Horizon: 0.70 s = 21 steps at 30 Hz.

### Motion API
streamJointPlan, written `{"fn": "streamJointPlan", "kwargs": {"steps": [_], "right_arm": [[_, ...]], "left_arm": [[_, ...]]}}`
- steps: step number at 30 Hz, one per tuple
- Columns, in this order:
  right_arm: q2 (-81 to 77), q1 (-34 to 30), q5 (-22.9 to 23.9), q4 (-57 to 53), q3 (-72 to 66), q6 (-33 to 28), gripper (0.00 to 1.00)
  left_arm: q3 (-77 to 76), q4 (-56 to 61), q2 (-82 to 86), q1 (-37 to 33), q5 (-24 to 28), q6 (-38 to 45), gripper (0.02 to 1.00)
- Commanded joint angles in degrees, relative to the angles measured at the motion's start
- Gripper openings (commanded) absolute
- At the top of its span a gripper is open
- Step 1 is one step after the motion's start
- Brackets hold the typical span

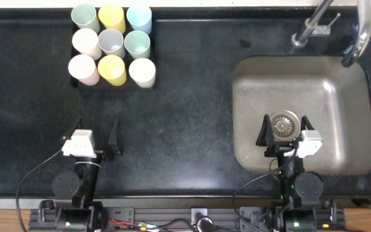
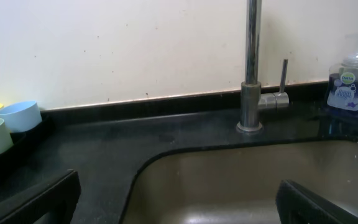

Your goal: Store Cups

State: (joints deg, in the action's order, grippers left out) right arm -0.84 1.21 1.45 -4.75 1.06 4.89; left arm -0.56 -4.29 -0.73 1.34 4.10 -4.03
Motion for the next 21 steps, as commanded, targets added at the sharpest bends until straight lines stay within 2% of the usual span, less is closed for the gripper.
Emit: {"fn": "streamJointPlan", "kwargs": {"steps": [1, 21], "right_arm": [[0.63, 0.15, -0.35, 0.28, -0.81, 0.46, 0.998], [0.63, 0.15, -0.37, 0.28, -0.81, 0.48, 0.996]], "left_arm": [[0.11, -0.13, 0.57, -0.44, 0.33, 1.03, 1.0], [0.11, -0.13, 0.57, -0.44, 0.35, 1.03, 1.0]]}}
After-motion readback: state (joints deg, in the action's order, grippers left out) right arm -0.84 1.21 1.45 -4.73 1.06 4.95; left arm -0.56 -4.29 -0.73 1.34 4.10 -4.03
